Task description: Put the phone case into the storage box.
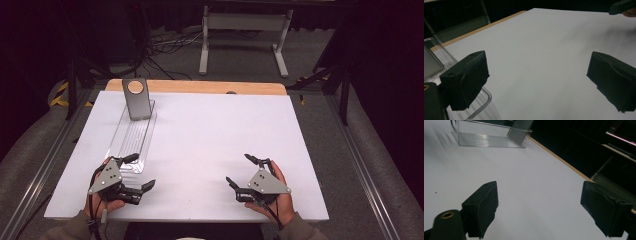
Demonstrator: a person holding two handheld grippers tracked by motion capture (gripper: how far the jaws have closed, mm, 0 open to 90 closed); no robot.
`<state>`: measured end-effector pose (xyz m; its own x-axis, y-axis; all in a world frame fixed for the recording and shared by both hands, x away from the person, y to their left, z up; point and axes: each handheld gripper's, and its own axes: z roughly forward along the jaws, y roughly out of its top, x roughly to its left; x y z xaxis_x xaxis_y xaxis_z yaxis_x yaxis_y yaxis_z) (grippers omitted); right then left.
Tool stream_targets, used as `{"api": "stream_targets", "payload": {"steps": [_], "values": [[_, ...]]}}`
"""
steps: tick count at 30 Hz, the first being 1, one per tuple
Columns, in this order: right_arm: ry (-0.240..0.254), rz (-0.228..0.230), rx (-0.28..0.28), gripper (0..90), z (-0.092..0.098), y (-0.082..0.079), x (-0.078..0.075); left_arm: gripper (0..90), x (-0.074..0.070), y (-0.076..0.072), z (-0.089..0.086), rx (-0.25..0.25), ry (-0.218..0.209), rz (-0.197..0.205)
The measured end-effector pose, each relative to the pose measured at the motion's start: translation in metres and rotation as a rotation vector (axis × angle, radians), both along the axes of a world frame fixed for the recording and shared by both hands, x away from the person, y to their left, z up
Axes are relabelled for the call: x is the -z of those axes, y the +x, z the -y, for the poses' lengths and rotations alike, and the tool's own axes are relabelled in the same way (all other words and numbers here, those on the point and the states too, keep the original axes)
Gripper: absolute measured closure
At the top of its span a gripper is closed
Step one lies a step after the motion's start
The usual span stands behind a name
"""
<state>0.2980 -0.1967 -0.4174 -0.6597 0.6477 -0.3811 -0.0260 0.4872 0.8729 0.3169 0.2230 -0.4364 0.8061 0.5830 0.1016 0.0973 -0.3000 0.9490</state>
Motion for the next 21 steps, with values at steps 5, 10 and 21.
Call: {"api": "stream_targets", "payload": {"steps": [5, 10, 21], "values": [[-0.004, 0.001, -0.001, 15.6, -0.0007, -0.0003, 0.0001, 4.2, 0.0003, 0.0004, 0.0004, 0.000, -0.002, -0.003], [-0.003, 0.003, 0.000, 15.6, 0.0002, -0.0002, -0.0002, 4.2, -0.0003, 0.0001, 0.0004, 0.000, 0.001, 0.002], [0.004, 0.008, -0.002, 15.7, 0.0034, -0.0002, -0.0010, 4.3, -0.0007, -0.0009, 0.0035, 0.000, 0.001, 0.009]]}}
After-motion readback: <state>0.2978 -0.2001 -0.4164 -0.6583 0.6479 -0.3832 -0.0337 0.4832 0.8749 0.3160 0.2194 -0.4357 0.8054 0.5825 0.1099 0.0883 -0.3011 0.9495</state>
